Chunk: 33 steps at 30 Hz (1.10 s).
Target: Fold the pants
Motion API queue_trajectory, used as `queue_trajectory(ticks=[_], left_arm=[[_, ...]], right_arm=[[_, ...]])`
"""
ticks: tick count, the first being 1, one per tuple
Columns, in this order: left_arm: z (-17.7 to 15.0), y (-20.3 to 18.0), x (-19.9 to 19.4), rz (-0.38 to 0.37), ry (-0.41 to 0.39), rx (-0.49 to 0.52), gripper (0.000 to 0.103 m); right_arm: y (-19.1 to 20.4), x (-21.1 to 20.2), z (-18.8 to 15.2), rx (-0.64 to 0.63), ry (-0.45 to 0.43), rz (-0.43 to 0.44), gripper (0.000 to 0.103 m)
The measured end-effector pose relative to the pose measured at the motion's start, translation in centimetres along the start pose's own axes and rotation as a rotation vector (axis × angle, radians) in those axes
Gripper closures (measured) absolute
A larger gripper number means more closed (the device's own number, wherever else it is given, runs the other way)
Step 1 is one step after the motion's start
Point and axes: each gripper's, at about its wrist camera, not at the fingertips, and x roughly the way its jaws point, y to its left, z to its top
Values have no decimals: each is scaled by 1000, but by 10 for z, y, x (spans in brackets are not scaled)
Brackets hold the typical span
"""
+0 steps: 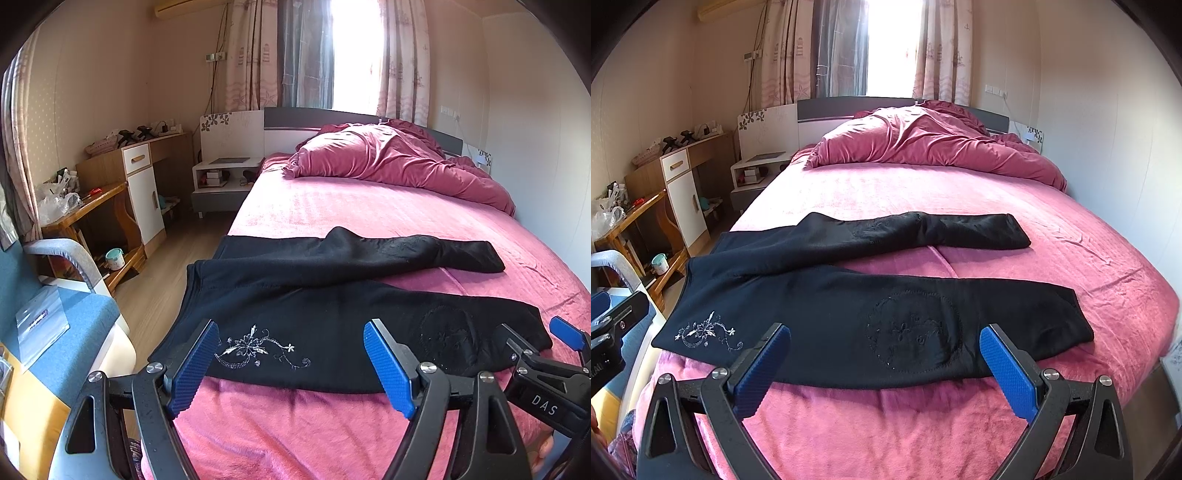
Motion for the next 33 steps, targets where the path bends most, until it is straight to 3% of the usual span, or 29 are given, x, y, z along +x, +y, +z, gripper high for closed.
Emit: queue_trajectory(ticks=[12, 19, 22, 25, 30, 33], left_arm=[[-6, -1, 12, 8, 53, 7, 20], [-18, 5, 41, -34, 154, 1, 20], [-28, 18, 67, -100, 246, -46, 20], [-41, 43, 100, -190, 374, -183, 5], [-58, 83, 136, -171, 461, -309, 4], [-64, 107, 153, -146, 494, -366, 4]], right_arm=[[-3, 13, -7, 12, 47, 8, 0], [-27, 37, -14, 115, 134, 121, 0], [-50, 57, -20, 174, 205, 157, 0], [-87, 76, -29, 284, 271, 204, 0], [-171, 100, -49, 520, 313, 171, 1], [-221, 111, -63, 676, 311, 136, 8]])
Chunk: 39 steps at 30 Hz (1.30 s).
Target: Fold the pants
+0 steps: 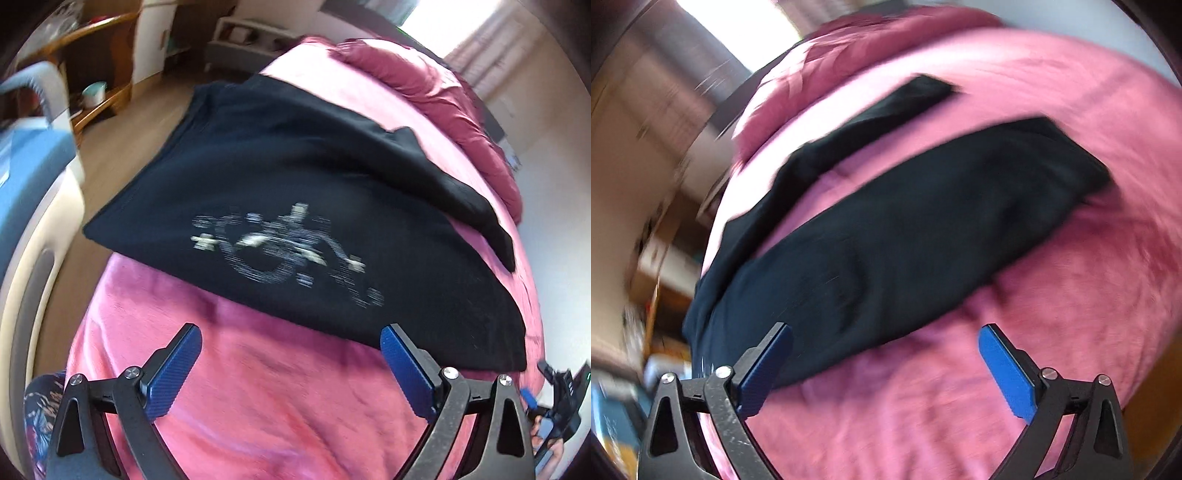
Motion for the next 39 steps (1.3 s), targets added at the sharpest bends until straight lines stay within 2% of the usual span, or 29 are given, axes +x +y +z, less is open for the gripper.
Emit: queue_trajectory(ticks=[4, 8, 11, 13, 15, 16, 17, 18, 19, 21, 25, 31, 34, 39], left_arm=[[10, 26, 7, 26, -3, -80, 6], [16, 54, 14, 46, 28, -193, 27], [22, 67, 11, 18, 1, -269, 39], [26, 77, 12, -7, -6, -318, 43], [31, 85, 14, -23, -4, -368, 53], [34, 88, 14, -28, -5, -379, 57], [37, 90, 15, -33, -8, -372, 71], [39, 92, 14, -28, -10, -366, 85], [41, 94, 13, -21, -15, -361, 88], [40, 93, 9, -28, -25, -344, 93], [40, 85, -2, -22, -53, -304, 96], [40, 73, -24, -36, -80, -268, 96], [31, 72, -41, -47, -81, -246, 96], [5, 72, -60, -44, -33, -219, 96]], right_arm=[[-46, 13, 26, 146, -18, -13, 22], [-70, 36, 49, 254, -19, -10, 38], [-74, 52, 63, 287, -21, -34, 39], [-70, 59, 74, 284, -24, -46, 39], [-68, 64, 83, 259, -22, -73, 45], [-63, 65, 87, 231, -17, -98, 65], [-57, 66, 92, 192, -6, -119, 78], [-51, 66, 95, 159, -2, -136, 79], [-46, 65, 97, 122, -5, -152, 84], [-35, 59, 96, 68, -12, -180, 86], [-22, 44, 104, 24, -49, -193, 87], [-23, 7, 90, -15, -94, -198, 87], [-37, -12, 81, -1, -107, -200, 87], [-67, -30, 65, 24, -103, -238, 87]])
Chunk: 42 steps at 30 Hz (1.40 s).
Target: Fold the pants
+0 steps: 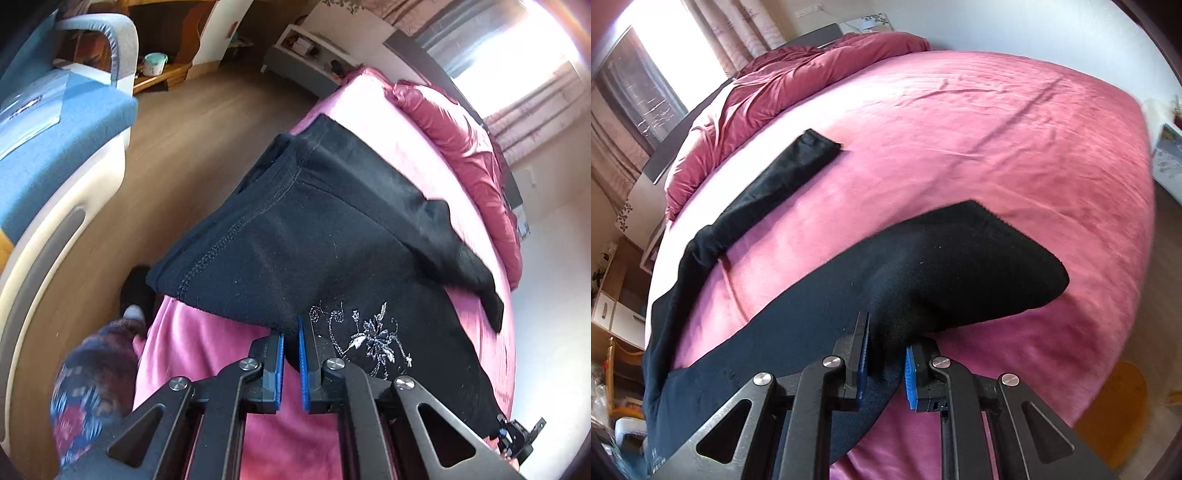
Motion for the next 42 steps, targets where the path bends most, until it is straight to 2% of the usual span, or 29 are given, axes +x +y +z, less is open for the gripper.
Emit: queue_trajectory(ticks=[3, 5, 7, 9, 10, 11, 12, 13, 17, 20, 23, 27, 29, 31, 37, 38, 41, 42], left_arm=[[-15, 1, 1, 37, 42, 28, 96], [-22, 3, 13, 76, 99, 37, 96], [-19, 5, 19, 92, 130, 32, 91], [-12, 4, 20, 123, 153, 30, 78], [-6, 6, 16, 127, 162, 21, 77], [1, 8, 11, 127, 168, 11, 76], [2, 12, 5, 141, 160, 8, 75], [7, 16, -2, 155, 142, 7, 75], [42, 27, -31, 143, 42, -12, 73], [82, 25, -34, 112, -27, -35, 70], [124, 10, -12, 66, -54, -34, 69], [176, -16, 37, 28, -15, -44, 65], [186, -20, 53, 9, 1, -73, 65], [213, -29, 80, -35, 37, -90, 64], [267, -50, 141, -61, 62, -184, 63], [276, -51, 154, -60, 69, -206, 62], [291, -52, 188, -49, 122, -240, 44], [292, -50, 194, -40, 121, -249, 44]], right_arm=[[-18, 3, -11, 8, 30, -35, 87], [-26, 11, -18, 16, 56, -45, 87], [-32, 16, -21, 37, 73, -39, 86], [-36, 16, -21, 50, 80, -29, 80], [-38, 15, -21, 52, 82, -37, 64], [-40, 11, -21, 53, 81, -67, 44], [-43, 5, -20, 52, 61, -95, 37], [-43, -2, -19, 49, 43, -110, 35], [-32, -38, -14, -11, -71, -197, 35], [-4, -52, -11, -61, -101, -145, 31], [37, -45, -20, -147, -51, -40, 29], [106, -16, -48, -292, 74, 94, 29], [135, -1, -67, -355, 131, 129, 29], [163, 14, -87, -423, 184, 149, 29], [204, 43, -117, -498, 269, 168, 29], [207, 47, -119, -494, 284, 169, 29], [208, 57, -119, -487, 306, 154, 29], [208, 59, -119, -481, 312, 148, 29]])
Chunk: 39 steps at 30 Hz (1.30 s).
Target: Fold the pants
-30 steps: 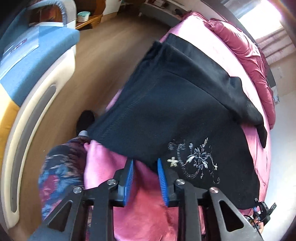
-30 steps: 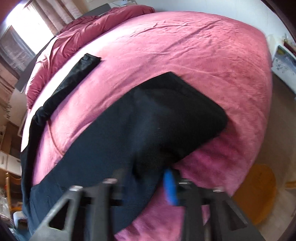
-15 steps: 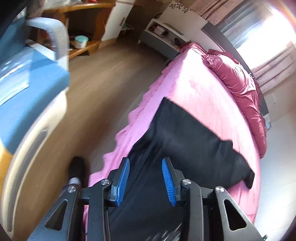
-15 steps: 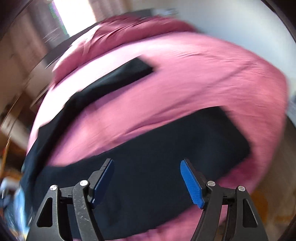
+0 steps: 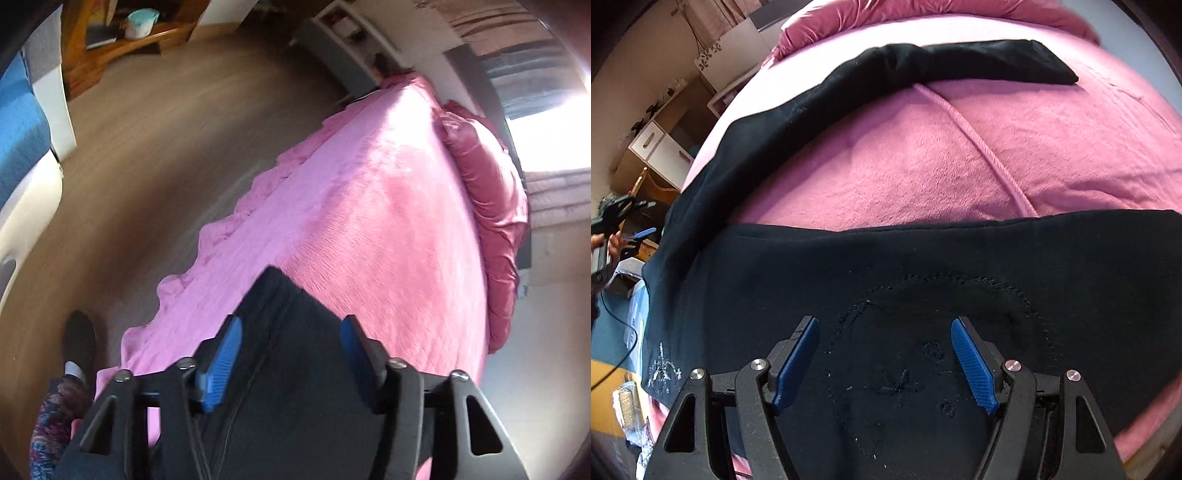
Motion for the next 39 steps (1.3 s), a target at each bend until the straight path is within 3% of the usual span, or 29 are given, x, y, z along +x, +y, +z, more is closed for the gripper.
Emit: queue_trajectory(ticks=[7, 10, 12, 16, 20, 23, 28, 34, 39], left_arm=[[11, -1, 35, 92, 36, -5, 47], [8, -5, 41, 130, 37, 42, 63], [2, -20, 34, 147, -2, 139, 85], [-19, -45, 0, 140, -108, 269, 88], [-56, -65, -54, 31, -200, 413, 88], [-101, -75, -107, -93, -246, 558, 90], [-170, -61, -167, -274, -237, 705, 91], [-240, -30, -203, -374, -180, 794, 92], [-274, -9, -205, -392, -111, 813, 92]], right_arm=[[-3, 16, 4, 47, 25, -6, 28], [-1, 16, 1, 41, 27, -18, 28], [3, 19, 1, 34, 26, -25, 28], [0, 17, -1, 44, 20, -20, 28], [-7, -1, -1, 54, 7, -14, 28], [-9, -9, 4, 54, -23, -9, 28], [-9, -20, 33, 73, -72, 61, 29], [14, -22, 93, 79, -93, 179, 49], [38, -15, 153, 118, -95, 278, 51]])
